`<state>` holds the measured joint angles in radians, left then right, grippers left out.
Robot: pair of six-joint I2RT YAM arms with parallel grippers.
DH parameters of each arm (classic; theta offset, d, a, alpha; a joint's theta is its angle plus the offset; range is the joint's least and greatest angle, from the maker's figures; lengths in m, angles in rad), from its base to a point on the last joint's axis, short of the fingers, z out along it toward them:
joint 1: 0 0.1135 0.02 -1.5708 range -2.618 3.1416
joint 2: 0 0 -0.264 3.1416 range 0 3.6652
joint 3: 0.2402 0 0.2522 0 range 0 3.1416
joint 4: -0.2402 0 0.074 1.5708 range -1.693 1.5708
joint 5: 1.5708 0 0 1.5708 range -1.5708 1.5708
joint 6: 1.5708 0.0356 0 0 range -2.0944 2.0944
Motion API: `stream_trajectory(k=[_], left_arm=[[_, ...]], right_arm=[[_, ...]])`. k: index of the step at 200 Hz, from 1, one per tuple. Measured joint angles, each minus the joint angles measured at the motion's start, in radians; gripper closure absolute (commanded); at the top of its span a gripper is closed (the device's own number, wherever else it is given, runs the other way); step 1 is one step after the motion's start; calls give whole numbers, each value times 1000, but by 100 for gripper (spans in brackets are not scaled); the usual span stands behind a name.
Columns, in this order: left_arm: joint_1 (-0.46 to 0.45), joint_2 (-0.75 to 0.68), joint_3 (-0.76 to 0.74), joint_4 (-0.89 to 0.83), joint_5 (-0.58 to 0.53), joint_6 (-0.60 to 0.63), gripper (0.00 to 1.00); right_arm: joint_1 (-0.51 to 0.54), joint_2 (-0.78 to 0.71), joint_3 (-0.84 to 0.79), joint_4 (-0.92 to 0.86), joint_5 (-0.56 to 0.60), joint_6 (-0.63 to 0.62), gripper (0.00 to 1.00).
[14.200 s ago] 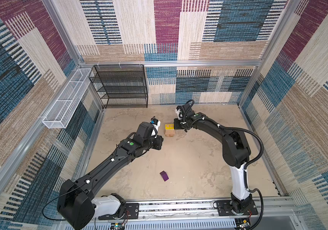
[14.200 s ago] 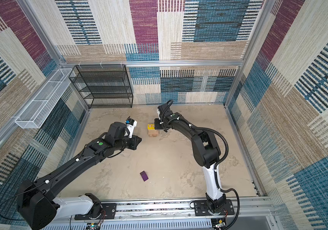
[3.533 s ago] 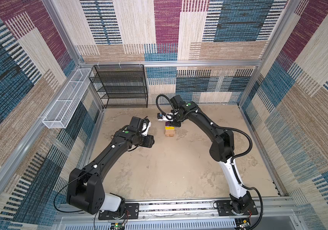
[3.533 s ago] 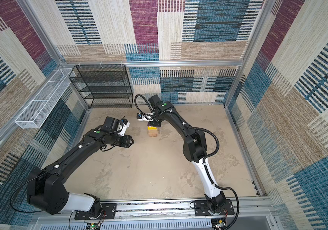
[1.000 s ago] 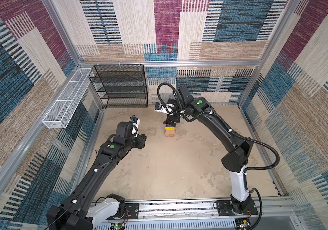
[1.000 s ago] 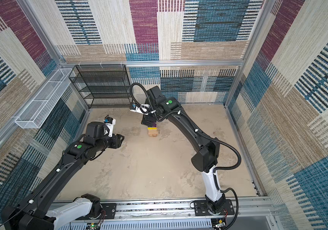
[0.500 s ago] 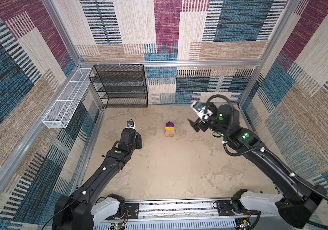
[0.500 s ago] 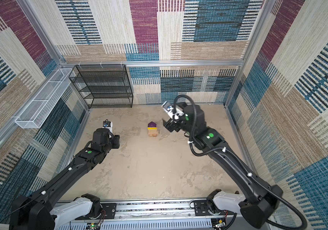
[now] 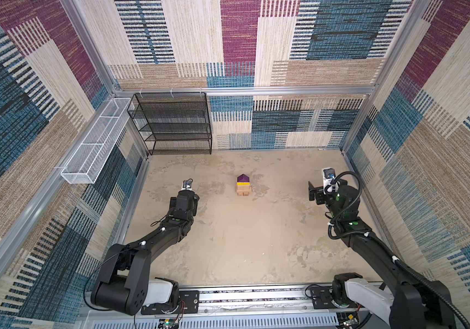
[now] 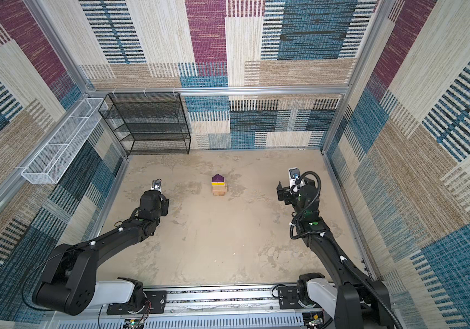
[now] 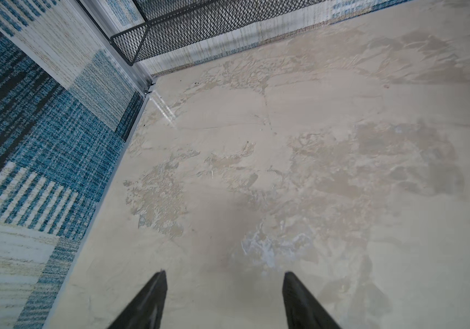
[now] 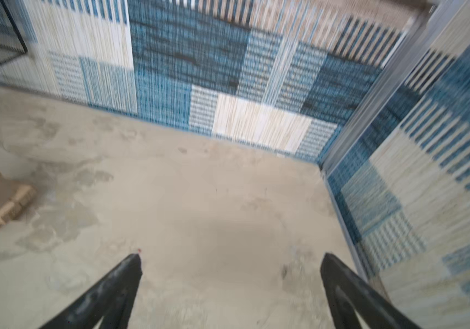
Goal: Build the wood block tower
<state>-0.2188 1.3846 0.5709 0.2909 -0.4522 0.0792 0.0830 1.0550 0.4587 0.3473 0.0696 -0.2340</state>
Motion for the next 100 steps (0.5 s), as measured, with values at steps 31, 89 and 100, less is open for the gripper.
stream_trajectory(k=[31,89,100], left_arm=[[58,53,-69,145,128,26,30],[233,140,-196,482,360,-18,29],[239,138,-194,476,389,-31,29]], right_arm=[[-16,14,-244,291,-89,28,0],[-43,294,-348,784,-265,43,0],[-79,340,-349,854,-318,58,0]])
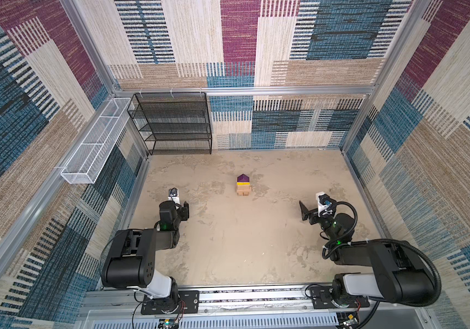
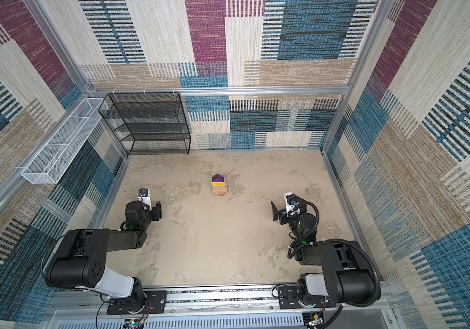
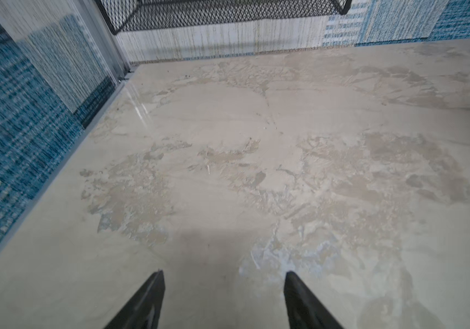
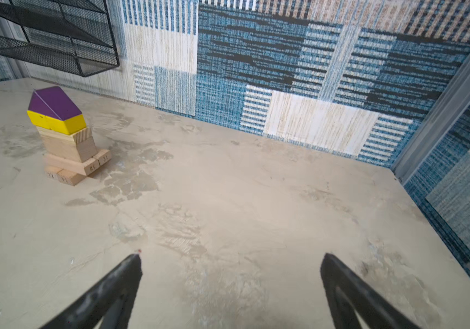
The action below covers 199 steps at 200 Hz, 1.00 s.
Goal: Build the wood block tower
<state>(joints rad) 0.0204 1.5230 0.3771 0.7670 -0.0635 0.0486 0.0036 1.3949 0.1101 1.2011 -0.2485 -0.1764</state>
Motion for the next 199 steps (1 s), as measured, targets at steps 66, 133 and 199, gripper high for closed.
stream_trajectory(k=[66,133,199], left_arm=[[3,10,31,53,-40,-66,1],[-2,12,37,52,-41,-71,1],[-1,15,39,51,-34,-71,1]], right_arm=[[-88,139,71,145,24,146,0],[-64,139,81,102,129,175,0],[-61,138,81,94,154,175,0]])
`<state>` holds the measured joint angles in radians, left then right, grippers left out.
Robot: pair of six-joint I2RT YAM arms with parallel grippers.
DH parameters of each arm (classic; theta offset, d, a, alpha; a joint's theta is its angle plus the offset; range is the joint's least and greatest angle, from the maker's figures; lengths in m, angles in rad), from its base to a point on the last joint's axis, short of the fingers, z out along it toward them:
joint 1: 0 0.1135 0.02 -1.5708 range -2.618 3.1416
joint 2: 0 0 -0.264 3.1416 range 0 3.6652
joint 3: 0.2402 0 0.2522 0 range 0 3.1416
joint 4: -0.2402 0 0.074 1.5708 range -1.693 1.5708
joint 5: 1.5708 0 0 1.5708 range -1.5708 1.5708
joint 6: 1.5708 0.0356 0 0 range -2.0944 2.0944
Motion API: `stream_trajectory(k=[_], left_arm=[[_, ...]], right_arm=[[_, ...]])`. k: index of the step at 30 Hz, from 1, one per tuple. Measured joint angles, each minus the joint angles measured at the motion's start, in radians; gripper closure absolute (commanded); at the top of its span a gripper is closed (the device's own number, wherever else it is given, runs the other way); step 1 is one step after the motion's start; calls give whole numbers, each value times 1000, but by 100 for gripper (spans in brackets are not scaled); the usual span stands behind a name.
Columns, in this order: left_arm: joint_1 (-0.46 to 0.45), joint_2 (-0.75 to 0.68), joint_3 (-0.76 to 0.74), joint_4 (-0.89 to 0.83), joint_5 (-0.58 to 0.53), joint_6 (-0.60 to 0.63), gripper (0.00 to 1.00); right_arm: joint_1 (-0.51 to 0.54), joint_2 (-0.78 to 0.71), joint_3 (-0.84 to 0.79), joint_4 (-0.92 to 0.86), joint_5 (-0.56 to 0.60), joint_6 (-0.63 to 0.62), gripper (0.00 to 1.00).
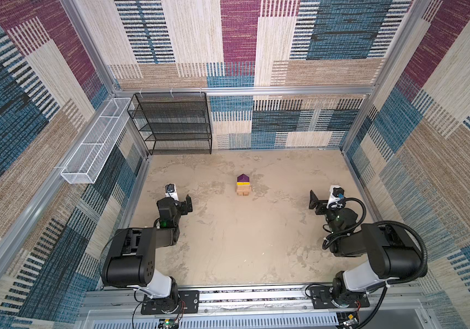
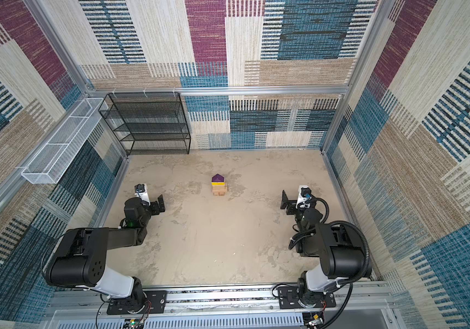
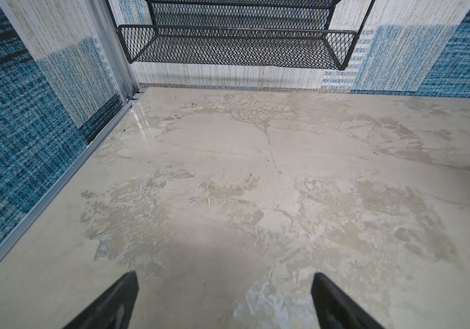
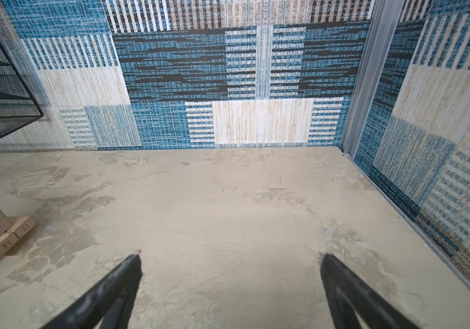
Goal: Build the wood block tower
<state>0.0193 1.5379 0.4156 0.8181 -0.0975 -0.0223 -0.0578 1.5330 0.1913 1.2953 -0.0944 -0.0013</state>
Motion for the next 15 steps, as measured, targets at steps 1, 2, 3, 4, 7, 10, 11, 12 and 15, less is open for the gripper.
stream_trajectory(k=[1,2,3,4,7,10,11,12,15], left_arm=[[0,1,1,0,1,0,1],[0,2,2,0,4,0,1],[0,2,2,0,8,1,1],[0,3,2,0,10,2,1],[0,5,2,0,23,3,1],[0,5,2,0,23,3,1],[0,5,2,0,24,3,1],[0,5,2,0,24,3,1],[0,5,2,0,25,3,1]], right_arm=[[1,0,0,0,0,0,0],[2,0,0,0,0,0,0],[2,0,0,-1,0,0,0],[2,0,0,-2,0,0,0],[2,0,0,-3,0,0,0],[2,0,0,-3,0,0,0],[2,0,0,-3,0,0,0],[2,0,0,-3,0,0,0],[2,0,0,-3,0,0,0]])
